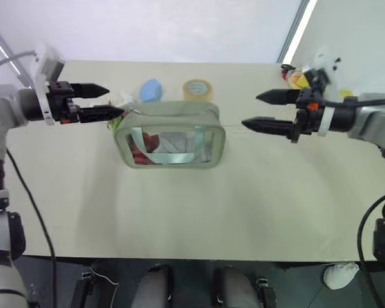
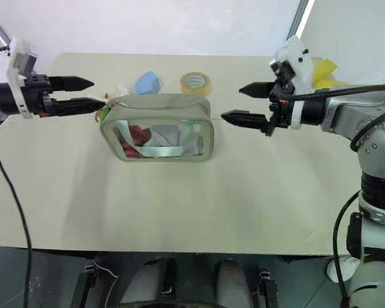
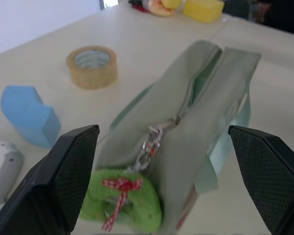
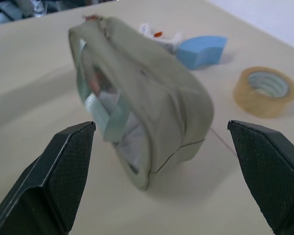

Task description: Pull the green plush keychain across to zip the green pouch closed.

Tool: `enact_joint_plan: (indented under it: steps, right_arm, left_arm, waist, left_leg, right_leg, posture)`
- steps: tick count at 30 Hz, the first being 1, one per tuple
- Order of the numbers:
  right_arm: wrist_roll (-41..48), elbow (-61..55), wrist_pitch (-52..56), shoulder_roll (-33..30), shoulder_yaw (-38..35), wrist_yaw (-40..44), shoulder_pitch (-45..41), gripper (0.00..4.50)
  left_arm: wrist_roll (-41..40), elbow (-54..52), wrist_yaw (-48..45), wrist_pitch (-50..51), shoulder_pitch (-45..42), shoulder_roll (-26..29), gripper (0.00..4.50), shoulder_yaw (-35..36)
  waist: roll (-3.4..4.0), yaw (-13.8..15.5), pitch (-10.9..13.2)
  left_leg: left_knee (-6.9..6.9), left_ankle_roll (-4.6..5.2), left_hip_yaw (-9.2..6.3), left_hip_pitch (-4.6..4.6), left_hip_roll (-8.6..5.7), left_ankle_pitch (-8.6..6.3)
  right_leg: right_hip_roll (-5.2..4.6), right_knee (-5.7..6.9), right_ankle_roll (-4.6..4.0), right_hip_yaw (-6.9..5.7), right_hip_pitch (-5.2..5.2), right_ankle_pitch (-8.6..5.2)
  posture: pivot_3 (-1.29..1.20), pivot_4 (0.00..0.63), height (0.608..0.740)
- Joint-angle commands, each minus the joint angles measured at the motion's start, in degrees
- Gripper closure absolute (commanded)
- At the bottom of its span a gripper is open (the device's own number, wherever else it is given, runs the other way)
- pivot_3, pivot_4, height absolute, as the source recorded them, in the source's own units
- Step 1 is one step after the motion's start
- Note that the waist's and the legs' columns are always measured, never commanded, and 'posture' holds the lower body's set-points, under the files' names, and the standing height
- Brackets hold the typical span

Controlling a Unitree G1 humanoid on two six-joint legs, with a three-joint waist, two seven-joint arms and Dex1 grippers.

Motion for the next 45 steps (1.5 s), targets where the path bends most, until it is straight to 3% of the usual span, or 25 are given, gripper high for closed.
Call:
enact_joint_plan:
  steps: [1, 10, 19, 26, 29, 36, 45]
  right_arm:
    - [-1.02, -1.20, -3.10, 0.07, 0.25, -0.19, -0.90, 0.00]
    - [-3.15, 1.33, -6.47, 3.99, 2.98, -2.28, -4.29, 0.00]
    - [-13.59, 6.18, -17.50, 10.97, 16.60, 1.83, -10.81, 0.00]
    - [-22.79, 14.78, -26.27, 14.72, 22.85, 3.67, -10.04, 0.00]
    - [-23.93, 15.91, -26.54, 16.06, 23.09, 3.77, -9.31, 0.84]
    - [-27.23, 16.42, -25.78, 16.17, 21.43, 1.92, -9.77, 4.44]
    - [-28.44, 13.65, -21.57, 20.12, 20.36, -3.40, -9.21, 4.44]
  left_arm:
    - [-0.46, -2.50, 0.90, -0.60, 0.12, 1.02, 0.01, 1.97]
    - [0.21, -0.41, 4.37, -2.76, -0.67, 0.13, 0.01, 2.47]
    - [0.03, 2.69, 5.77, -4.17, 1.39, 2.17, 0.01, 5.70]
    - [-3.50, -5.81, 9.18, -0.22, 7.57, 0.63, 0.01, 9.81]
    - [-4.51, -8.83, 9.79, 0.84, 11.09, 1.06, 0.00, 11.08]
    - [-4.91, -9.53, 11.07, 0.82, 11.69, 1.41, 0.00, 11.39]
    - [-3.91, -6.79, 10.74, -0.95, 8.23, -0.51, 0.00, 7.99]
  waist:
    - [0.00, 0.07, 0.00]
    - [0.00, 0.16, 0.01]
    - [0.00, -0.24, 0.02]
    - [-0.02, 0.10, 0.02]
    - [-0.02, -0.11, 0.03]
    - [-0.02, -0.11, 0.03]
    - [-0.02, 0.00, 0.03]
  left_leg:
    - [0.00, -0.01, 0.00, -0.01, 0.01, 0.01]
    - [0.07, -0.10, 0.02, -0.05, 0.01, 0.06]
    - [0.06, -0.11, 0.04, -0.11, 0.03, 0.06]
    - [0.22, -0.10, 0.00, -0.13, 0.04, 0.06]
    - [0.23, -0.08, 0.01, -0.15, 0.04, 0.05]
    - [0.25, -0.09, 0.01, -0.12, 0.09, 0.05]
    - [0.26, -0.09, 0.01, -0.14, 0.07, 0.05]
  right_leg:
    - [0.00, 0.00, 0.00, 0.00, 0.00, 0.00]
    - [-0.01, 0.02, 0.00, 0.00, -0.02, 0.00]
    - [0.04, 0.12, 0.00, 0.04, -0.20, 0.00]
    - [0.02, 0.13, 0.00, 0.03, -0.08, 0.00]
    - [0.02, 0.13, 0.00, 0.03, -0.11, 0.00]
    - [0.08, 0.16, 0.00, 0.03, -0.11, 0.00]
    - [0.07, 0.15, 0.00, 0.02, -0.10, 0.00]
  posture:
    - [0.00, 0.150, 0.740]
    - [0.00, 0.150, 0.740]
    - [0.00, 0.150, 0.740]
    - [0.00, 0.150, 0.740]
    - [0.00, 0.150, 0.740]
    - [0.00, 0.150, 0.740]
    - [0.00, 0.150, 0.740]
